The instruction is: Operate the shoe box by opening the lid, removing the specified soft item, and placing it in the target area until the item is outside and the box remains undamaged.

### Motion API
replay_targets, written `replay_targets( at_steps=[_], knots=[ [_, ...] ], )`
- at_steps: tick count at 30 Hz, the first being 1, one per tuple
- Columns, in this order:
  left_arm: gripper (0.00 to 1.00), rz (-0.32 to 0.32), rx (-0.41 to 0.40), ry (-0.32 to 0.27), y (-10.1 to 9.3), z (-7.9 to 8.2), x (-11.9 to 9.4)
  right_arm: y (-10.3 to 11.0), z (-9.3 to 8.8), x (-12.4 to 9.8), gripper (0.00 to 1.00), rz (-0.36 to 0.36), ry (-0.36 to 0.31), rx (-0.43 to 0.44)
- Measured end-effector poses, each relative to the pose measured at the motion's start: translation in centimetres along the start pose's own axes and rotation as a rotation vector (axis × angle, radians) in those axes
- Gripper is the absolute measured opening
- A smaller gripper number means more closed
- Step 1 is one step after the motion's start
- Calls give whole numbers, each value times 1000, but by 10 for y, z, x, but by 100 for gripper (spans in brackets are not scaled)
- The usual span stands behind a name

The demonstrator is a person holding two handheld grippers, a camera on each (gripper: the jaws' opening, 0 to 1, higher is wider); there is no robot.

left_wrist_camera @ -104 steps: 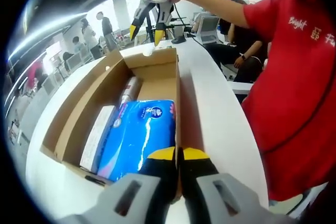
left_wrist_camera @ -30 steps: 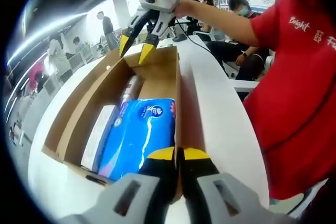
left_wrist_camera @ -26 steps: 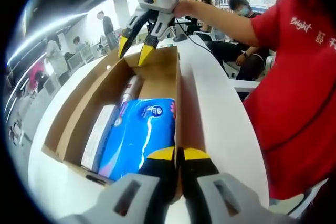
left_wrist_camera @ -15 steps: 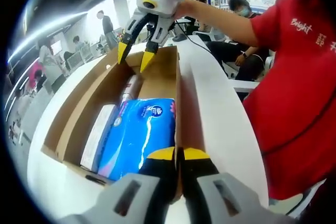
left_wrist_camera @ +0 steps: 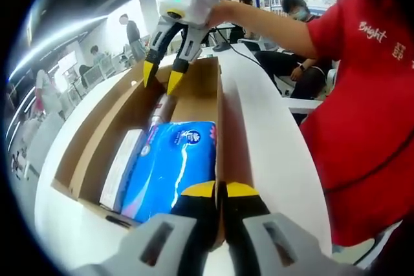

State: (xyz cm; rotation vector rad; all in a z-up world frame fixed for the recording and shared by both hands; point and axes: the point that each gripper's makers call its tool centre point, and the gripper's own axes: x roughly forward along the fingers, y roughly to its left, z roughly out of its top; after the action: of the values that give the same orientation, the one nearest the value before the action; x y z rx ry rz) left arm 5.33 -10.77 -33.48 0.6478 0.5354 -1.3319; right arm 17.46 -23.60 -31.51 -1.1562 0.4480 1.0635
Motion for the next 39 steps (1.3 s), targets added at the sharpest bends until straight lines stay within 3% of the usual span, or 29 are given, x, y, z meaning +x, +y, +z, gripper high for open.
replay_targets(
  at_steps=[2,5,11,26,31,36,39],
  knots=[
    [3,0,-1,-2,0,0,0,2,-3,1,28,14,19,3],
    [3,0,-1,-2,0,0,0,-3,-8,0,28,-19,28,10],
    [3,2,0,-3,0,0,0,-1,-2,-4,32,-48,-1,46],
    [3,2,-4,-2,0,-1,0,6,2,16,30,-11,62,-33],
    [3,-1,22,-9,-1,0,0,9,3,19,31,5,47,-30],
    [3,-6,-5,1,0,0,0,8,3,19,32,8,19,-11],
    [3,-5,-6,3,0,0,0,15,4,23,33,45,3,3]
  ],
)
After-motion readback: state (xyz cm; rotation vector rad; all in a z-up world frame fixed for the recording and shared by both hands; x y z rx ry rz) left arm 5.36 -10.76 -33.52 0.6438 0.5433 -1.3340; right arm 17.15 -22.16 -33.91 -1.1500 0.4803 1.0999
